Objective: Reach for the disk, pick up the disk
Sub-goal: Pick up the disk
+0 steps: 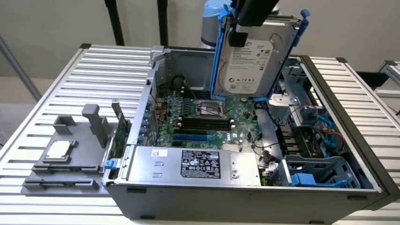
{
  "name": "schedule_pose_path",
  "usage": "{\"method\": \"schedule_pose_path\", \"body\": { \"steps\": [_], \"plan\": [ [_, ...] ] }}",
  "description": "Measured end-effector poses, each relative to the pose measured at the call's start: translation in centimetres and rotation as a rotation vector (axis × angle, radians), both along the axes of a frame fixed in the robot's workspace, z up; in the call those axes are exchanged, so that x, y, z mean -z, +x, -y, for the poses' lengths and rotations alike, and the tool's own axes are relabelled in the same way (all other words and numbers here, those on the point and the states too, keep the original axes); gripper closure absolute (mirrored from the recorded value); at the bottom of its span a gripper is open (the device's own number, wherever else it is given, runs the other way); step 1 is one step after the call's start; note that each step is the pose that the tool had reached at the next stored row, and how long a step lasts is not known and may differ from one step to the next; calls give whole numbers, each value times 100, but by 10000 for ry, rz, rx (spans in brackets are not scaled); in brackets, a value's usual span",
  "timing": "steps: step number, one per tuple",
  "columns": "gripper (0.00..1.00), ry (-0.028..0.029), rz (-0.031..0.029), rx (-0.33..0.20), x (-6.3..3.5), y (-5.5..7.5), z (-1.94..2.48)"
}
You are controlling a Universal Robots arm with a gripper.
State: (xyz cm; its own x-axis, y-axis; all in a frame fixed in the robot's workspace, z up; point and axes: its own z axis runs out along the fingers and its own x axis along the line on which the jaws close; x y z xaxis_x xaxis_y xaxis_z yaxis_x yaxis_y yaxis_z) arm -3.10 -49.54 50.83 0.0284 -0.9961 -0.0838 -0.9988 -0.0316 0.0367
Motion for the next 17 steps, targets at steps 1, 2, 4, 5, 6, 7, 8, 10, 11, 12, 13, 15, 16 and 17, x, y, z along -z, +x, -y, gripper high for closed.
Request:
{"method": "schedule_pose_path", "body": {
  "steps": [1, 2, 4, 5, 6, 7, 8, 10, 11, 12, 13, 15, 16, 17],
  "plan": [
    [67, 4, 0, 0, 0, 43, 13],
    [67, 7, 0, 0, 0, 90, 26],
    [67, 16, 0, 0, 0, 181, 52],
    [67, 19, 0, 0, 0, 225, 64],
    [67, 22, 0, 0, 0, 273, 77],
    [67, 26, 0, 0, 0, 319, 91],
    [67, 26, 0, 0, 0, 359, 106],
    [67, 26, -1, 0, 0, 439, 142],
    [67, 25, -1, 0, -1, 479, 160],
    [67, 26, -2, 1, 0, 517, 178],
    [67, 26, -4, 0, 0, 555, 198],
    [67, 27, -8, 0, 0, 624, 238],
    [67, 27, -10, 0, 0, 660, 259],
    [67, 26, -13, 0, 0, 695, 280]
  ]
}}
